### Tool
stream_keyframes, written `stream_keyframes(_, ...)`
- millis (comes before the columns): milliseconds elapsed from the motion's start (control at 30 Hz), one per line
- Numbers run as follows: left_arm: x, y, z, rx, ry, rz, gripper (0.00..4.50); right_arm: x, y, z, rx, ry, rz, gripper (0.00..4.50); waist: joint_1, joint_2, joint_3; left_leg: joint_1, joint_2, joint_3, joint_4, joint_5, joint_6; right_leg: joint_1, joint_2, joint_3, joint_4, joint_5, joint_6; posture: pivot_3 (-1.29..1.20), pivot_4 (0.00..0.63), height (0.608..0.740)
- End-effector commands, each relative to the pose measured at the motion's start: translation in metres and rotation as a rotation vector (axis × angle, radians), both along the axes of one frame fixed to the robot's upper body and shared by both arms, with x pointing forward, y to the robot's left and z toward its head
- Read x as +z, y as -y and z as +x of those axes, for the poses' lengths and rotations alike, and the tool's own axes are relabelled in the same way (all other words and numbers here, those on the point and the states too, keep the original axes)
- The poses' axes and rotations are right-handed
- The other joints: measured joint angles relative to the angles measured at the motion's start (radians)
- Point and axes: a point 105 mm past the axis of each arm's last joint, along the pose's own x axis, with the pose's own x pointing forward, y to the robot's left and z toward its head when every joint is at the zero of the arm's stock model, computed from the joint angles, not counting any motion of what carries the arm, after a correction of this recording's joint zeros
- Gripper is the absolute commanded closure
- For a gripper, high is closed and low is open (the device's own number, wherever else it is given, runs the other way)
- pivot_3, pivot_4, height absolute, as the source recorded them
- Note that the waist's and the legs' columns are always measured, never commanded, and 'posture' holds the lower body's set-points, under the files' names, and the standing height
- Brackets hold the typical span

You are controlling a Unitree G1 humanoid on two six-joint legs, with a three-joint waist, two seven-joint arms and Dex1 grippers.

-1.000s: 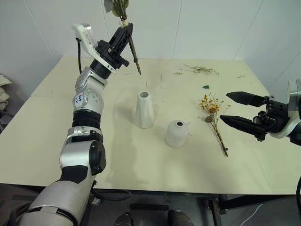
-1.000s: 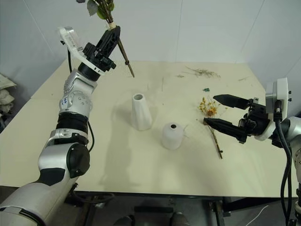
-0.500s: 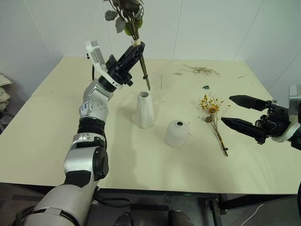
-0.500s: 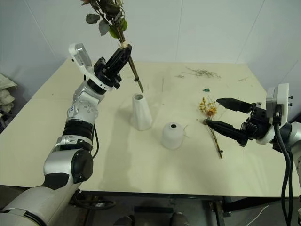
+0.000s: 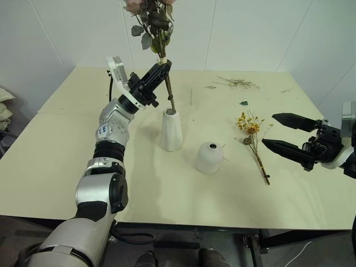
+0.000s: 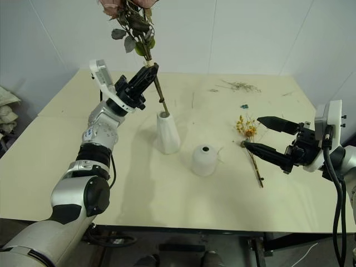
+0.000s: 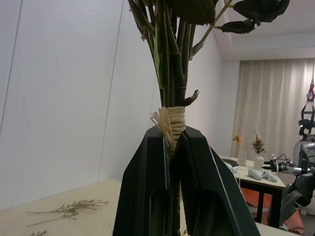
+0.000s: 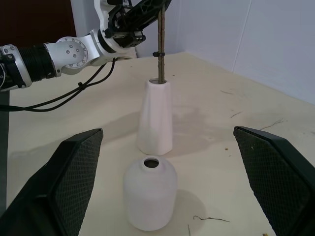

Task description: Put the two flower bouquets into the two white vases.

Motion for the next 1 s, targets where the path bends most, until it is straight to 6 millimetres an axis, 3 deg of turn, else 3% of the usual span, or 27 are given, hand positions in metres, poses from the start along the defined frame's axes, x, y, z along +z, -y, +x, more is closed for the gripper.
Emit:
stream_keyframes(33,0.002,-0.002,0.0,0.029,0.025,0.028,4.45,0.008,0.003,-0.004,-0.015,0.054,0.001,0.0,0.0,0.0,0.0,0.0,0.0,0.0,0.0,0.0,0.0,0.0,0.0,0.0,0.0,0.0,0.0,0.0,0.15,0.74)
stream_keyframes(467,-0.027,0.004,0.006,0.052,-0.032,0.108,4.45,0.007,0.003,-0.003,-0.026,0.061,0.009,0.0,-0.001,0.0,0.0,0.0,0.0,0.0,0.0,0.0,0.0,0.0,0.0,0.0,0.0,0.0,0.0,0.0,0.15,0.74)
stream_keyframes(867,-0.041,0.003,0.004,0.039,-0.054,0.147,4.45,0.007,0.006,0.001,-0.036,0.06,0.008,0.0,0.0,0.0,0.0,0.0,0.0,0.0,0.0,0.0,0.0,0.0,0.0,0.0,0.0,0.0,0.0,0.0,0.15,0.74)
stream_keyframes(1000,-0.048,0.004,0.002,0.024,-0.06,0.186,3.15,0.006,0.005,0.001,-0.035,0.064,0.008,0.0,0.0,0.0,0.0,0.0,0.0,0.0,0.0,0.0,0.0,0.0,0.0,0.0,0.0,0.0,0.0,0.0,0.15,0.74)
